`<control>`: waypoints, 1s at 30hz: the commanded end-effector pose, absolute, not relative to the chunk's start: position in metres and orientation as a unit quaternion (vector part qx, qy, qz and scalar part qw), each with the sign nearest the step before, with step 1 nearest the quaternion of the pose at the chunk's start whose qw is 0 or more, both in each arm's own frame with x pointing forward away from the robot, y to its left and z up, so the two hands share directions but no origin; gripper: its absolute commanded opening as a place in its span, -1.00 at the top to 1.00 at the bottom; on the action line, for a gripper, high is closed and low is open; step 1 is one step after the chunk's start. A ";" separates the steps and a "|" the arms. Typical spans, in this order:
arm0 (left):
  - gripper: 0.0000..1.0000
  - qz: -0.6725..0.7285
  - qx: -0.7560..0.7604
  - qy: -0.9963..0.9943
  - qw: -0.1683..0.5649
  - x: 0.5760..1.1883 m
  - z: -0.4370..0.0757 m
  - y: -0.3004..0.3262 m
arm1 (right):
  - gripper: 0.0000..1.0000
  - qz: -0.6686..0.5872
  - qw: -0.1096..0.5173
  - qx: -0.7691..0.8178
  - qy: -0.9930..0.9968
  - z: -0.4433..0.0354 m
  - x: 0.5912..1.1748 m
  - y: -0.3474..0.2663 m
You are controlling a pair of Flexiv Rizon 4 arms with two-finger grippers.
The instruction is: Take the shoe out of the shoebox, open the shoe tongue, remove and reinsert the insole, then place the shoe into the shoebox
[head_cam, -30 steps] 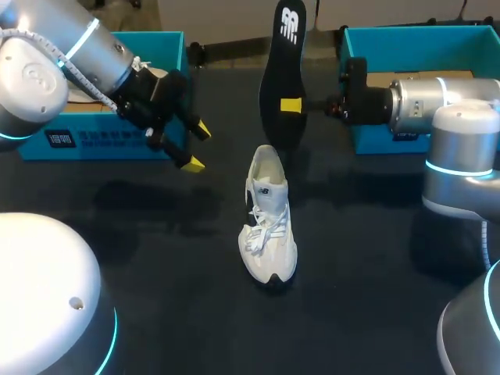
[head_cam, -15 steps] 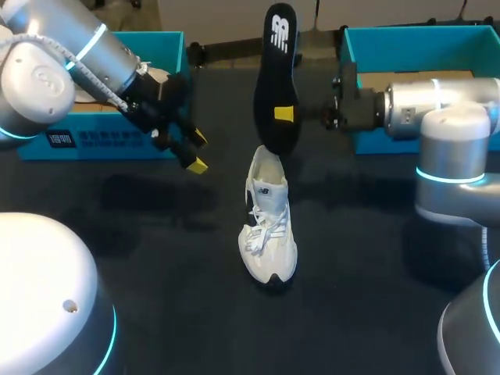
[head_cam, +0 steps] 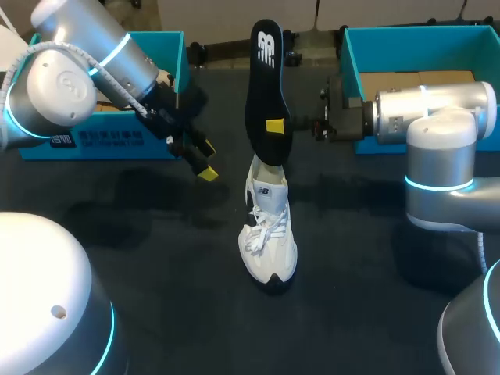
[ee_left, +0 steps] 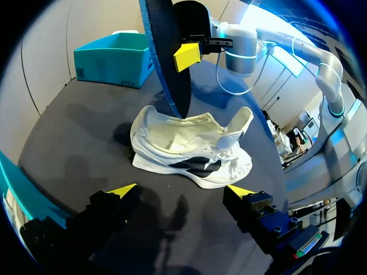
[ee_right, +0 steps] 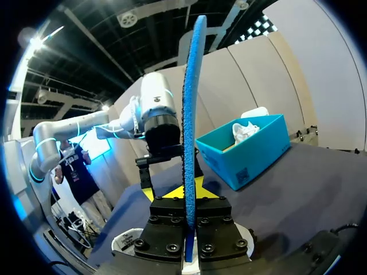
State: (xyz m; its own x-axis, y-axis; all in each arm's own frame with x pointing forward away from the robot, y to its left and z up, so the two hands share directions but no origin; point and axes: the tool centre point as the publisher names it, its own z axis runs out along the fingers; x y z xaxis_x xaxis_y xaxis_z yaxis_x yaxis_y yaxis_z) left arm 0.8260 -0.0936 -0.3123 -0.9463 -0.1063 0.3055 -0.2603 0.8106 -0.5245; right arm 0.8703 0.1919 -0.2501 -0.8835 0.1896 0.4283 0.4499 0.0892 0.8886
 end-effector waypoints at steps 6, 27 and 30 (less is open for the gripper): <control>-1.00 0.288 0.105 -0.943 0.131 0.820 -0.315 -0.092 | 1.00 -0.641 0.110 -0.222 -0.727 -0.269 0.867 0.190; -1.00 0.285 0.105 -0.943 0.134 0.816 -0.310 -0.091 | 1.00 -0.642 0.112 -0.226 -0.724 -0.270 0.867 0.191; -1.00 0.285 0.105 -0.943 0.134 0.816 -0.310 -0.091 | 1.00 -0.642 0.112 -0.226 -0.724 -0.270 0.867 0.191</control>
State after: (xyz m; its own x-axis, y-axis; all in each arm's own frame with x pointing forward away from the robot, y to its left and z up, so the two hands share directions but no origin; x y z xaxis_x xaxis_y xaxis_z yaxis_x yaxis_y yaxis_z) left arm 0.8176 -0.0921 -0.3101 -0.9419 -0.1201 0.3138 -0.2739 0.8154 -0.5100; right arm 0.8670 0.1894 -0.2695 -0.8730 0.1832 0.4520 0.4708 0.0745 0.8791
